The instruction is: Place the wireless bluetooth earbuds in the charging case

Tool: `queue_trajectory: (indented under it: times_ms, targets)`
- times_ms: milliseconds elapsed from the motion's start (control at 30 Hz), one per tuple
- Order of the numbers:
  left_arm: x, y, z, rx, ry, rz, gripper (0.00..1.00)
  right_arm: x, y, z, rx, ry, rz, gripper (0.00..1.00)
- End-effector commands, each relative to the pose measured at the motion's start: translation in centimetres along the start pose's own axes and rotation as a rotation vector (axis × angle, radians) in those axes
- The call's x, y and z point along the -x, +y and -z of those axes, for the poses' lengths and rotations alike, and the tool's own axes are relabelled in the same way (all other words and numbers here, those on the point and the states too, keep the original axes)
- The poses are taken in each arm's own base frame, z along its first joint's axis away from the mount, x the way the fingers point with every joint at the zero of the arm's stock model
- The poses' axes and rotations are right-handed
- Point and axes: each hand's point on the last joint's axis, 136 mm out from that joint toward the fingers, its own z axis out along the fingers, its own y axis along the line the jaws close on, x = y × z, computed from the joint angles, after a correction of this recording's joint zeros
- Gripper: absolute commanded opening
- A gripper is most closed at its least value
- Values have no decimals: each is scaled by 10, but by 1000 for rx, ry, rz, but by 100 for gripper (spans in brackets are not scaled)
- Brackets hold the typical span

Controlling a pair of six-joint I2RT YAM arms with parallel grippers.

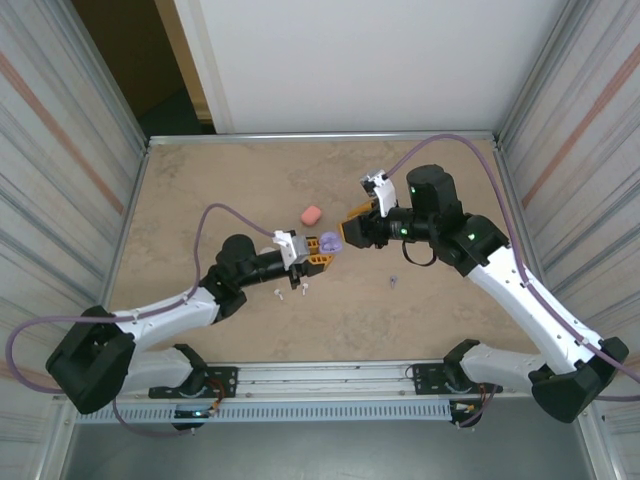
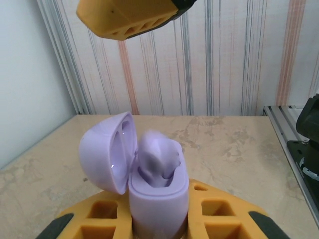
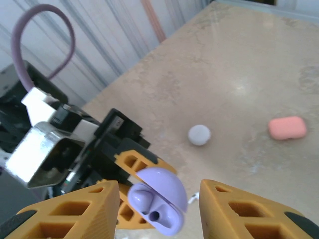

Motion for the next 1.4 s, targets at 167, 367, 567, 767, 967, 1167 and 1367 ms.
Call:
queue_trajectory:
  times_ms: [167, 367, 567, 767, 967, 1167, 1367]
  targets:
    - [27, 5, 6, 52, -82, -122, 0, 0, 22, 8, 101, -19, -44, 49]
    - [29, 5, 9, 60, -79, -116, 0, 0, 12, 15, 28, -44, -31, 51]
    - [29, 8, 13, 87, -64, -107, 0, -9, -9, 20, -78, -41, -58, 56]
    - [35, 9, 19, 113, -80, -113, 0, -28, -49, 34, -214, -66, -179, 59]
    - [38, 11, 23, 135, -84, -116, 0, -78, -99, 39, -347, 11, -391, 59]
    - [41, 11, 25, 137, -88, -118, 0, -133, -137, 45, -481, 122, -589, 58]
    - [42, 11, 25, 136, -85, -121, 0, -190, -166, 33, -561, 330, -711, 51]
